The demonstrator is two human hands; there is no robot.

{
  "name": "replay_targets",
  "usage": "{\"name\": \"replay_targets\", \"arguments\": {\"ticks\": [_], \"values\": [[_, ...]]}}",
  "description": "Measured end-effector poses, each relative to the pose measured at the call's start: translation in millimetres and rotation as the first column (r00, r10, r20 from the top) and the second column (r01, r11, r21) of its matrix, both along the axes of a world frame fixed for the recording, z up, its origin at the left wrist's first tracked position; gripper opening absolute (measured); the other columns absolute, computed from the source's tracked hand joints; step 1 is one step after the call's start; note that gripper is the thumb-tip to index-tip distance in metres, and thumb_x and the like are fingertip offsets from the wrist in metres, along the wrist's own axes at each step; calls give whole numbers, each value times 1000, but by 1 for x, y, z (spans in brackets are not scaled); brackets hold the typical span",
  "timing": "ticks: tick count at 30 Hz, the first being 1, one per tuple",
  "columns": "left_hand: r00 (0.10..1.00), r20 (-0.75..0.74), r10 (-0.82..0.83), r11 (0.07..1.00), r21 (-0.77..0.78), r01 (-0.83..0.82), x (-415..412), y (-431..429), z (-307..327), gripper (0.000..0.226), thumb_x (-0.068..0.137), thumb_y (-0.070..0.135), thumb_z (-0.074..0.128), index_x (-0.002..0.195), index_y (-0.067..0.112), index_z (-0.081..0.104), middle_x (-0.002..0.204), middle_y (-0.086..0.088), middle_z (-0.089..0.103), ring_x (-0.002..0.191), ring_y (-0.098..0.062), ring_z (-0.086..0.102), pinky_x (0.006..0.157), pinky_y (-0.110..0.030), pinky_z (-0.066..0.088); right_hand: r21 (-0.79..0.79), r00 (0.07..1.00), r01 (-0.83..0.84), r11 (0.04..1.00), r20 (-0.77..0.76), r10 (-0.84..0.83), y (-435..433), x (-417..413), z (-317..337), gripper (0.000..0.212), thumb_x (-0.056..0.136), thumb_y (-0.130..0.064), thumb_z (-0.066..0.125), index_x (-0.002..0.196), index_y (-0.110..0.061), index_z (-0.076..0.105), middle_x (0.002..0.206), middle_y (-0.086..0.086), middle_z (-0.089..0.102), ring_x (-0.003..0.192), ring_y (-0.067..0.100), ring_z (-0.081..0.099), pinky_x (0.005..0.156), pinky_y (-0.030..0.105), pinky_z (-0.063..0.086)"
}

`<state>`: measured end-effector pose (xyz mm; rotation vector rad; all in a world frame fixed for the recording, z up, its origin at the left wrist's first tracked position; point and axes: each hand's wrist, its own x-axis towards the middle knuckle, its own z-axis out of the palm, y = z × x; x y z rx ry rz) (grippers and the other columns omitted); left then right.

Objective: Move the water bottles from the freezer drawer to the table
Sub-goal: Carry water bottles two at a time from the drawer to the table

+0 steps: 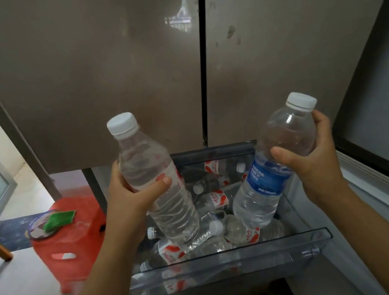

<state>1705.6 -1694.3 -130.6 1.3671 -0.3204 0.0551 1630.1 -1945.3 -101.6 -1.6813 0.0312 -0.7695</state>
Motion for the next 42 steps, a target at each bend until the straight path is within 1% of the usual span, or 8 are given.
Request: {"name": "replay_targets", "arguments": {"ticks": [10, 18, 22, 25, 28, 33, 37, 42], "values": [[984, -133, -118, 988, -111, 103, -38, 5, -32, 73, 44, 23, 76, 112, 14, 51, 92, -1, 65, 84, -19, 67, 63, -30, 55, -8, 982, -64, 998, -180, 62, 5, -54, -28, 80, 39, -45, 69, 112, -38, 37, 109, -17, 49, 99, 1, 54, 68, 12, 50], [986, -133, 106, 993, -39, -112, -157, 30, -62, 74, 52, 24, 77, 120, 12, 51, 99, -4, 66, 94, -23, 67, 75, -35, 57, -64, 930, -224, 972, -311, 194, 12, -126, -64, 73, 68, -1, 75, 116, -31, 29, 112, -14, 44, 104, 5, 46, 87, 23, 42], [959, -180, 219, 976, 22, -218, -241, 47, -86, 72, 48, 23, 76, 115, 8, 55, 97, -8, 67, 86, -21, 67, 68, -29, 56, -26, 867, -340, 940, -396, 303, 21, -172, -86, 72, 68, -1, 76, 118, -30, 32, 120, -4, 44, 113, 14, 45, 90, 29, 44], [927, -198, 319, 948, 56, -315, -286, 66, -95, 45, 51, 9, 73, 94, 17, 64, 80, 0, 72, 74, -13, 68, 61, -24, 55, -30, 817, -426, 904, -442, 370, 36, -189, -96, 72, 68, -3, 76, 118, -30, 33, 118, -7, 44, 112, 13, 45, 76, 13, 42], [879, -185, 439, 899, 87, -430, -323, 93, -95, 30, 55, 4, 66, 80, 21, 66, 72, 6, 72, 67, -7, 67, 60, -19, 55, -45, 793, -475, 879, -454, 406, 57, -206, -96, 72, 68, -4, 77, 117, -30, 31, 123, -4, 42, 115, 13, 42, 85, 21, 42], [793, -202, 574, 818, 111, -564, -387, 148, -102, 36, 55, 9, 68, 86, 25, 60, 74, 9, 71, 68, -4, 66, 62, -20, 55, -67, 761, -542, 838, -463, 455, 105, -231, -96, 74, 66, -3, 78, 118, -27, 30, 124, -2, 40, 116, 16, 41, 99, 37, 41], [695, -294, 656, 746, 112, -656, -446, 201, -121, 67, 52, 18, 78, 113, 12, 53, 102, -9, 65, 90, -24, 64, 76, -39, 53, -85, 733, -594, 800, -468, 494, 153, -264, -99, 76, 65, -1, 78, 123, -19, 34, 118, -3, 43, 111, 14, 44, 95, 34, 42], [630, -305, 714, 691, 160, -705, -540, 276, -135, 57, 52, 11, 71, 106, 6, 55, 91, -12, 64, 77, -25, 64, 59, -27, 50, -78, 682, -650, 756, -499, 535, 228, -332, -115, 74, 65, 1, 78, 116, -25, 32, 104, -12, 46, 97, 10, 51, 88, 29, 42]]}}
